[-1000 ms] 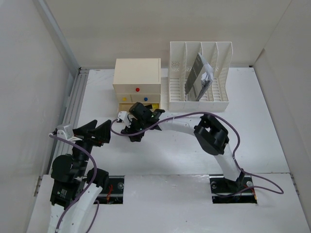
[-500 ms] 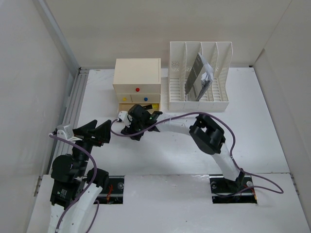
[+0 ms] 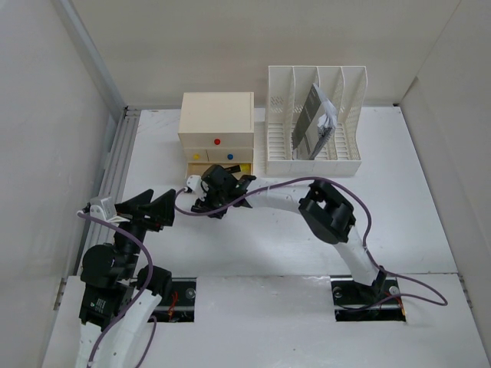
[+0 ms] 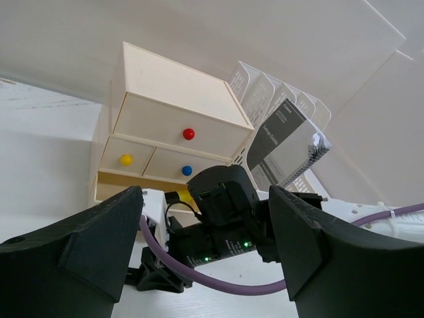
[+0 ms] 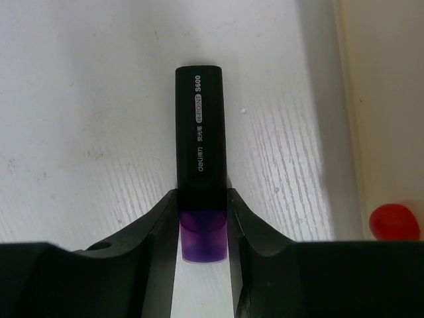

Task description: Organize the desk

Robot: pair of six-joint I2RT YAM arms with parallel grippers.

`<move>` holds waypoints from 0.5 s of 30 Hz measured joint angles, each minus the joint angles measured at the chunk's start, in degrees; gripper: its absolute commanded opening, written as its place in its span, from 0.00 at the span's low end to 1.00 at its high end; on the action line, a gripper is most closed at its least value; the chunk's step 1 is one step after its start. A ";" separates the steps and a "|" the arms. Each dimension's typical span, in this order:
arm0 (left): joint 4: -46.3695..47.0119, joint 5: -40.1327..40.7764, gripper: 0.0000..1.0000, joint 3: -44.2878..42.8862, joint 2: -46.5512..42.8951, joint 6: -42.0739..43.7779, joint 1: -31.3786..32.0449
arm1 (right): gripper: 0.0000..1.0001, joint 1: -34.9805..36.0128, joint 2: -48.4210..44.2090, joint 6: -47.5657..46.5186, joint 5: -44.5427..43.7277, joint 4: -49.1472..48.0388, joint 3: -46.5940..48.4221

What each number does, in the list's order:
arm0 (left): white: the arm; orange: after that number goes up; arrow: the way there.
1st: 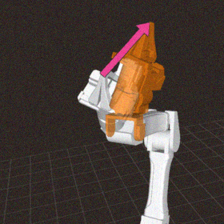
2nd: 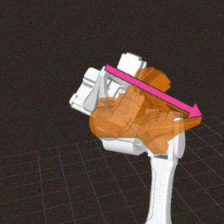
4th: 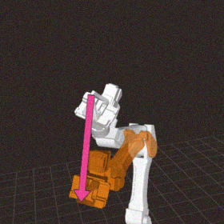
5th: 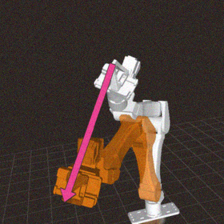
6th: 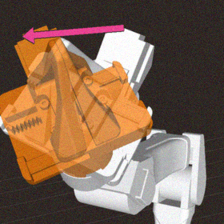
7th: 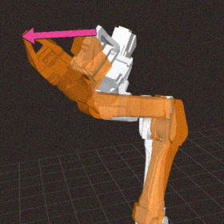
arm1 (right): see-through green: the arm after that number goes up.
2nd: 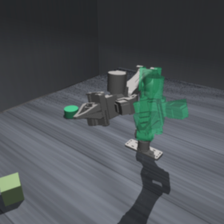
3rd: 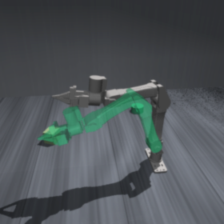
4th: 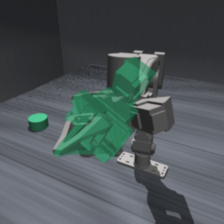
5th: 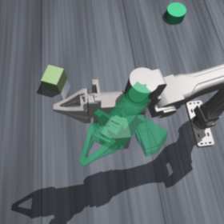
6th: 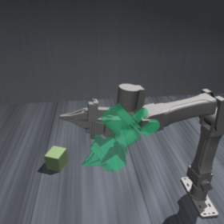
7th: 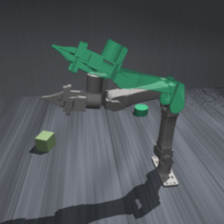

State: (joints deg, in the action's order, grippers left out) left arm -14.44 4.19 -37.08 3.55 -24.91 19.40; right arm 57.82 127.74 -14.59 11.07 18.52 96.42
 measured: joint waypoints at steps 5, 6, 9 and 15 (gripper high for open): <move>0.00 0.00 0.74 0.00 0.00 0.00 0.00 | 0.00 0.00 -3.13 -3.08 -4.83 2.49 0.13; 0.00 0.00 0.74 0.00 0.00 0.02 0.00 | 0.00 0.00 -4.44 -3.78 -6.27 2.54 0.13; 0.00 0.00 0.74 0.00 0.00 0.00 0.00 | 0.00 0.00 -8.94 -5.46 -9.79 2.03 0.13; 0.00 0.00 0.74 0.00 0.00 0.02 0.00 | 0.00 -0.15 -13.64 -7.10 -16.81 -0.37 0.17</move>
State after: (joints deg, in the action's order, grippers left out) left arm -14.44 4.19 -37.08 3.55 -24.88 19.40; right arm 57.67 114.10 -21.69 -5.74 18.15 96.60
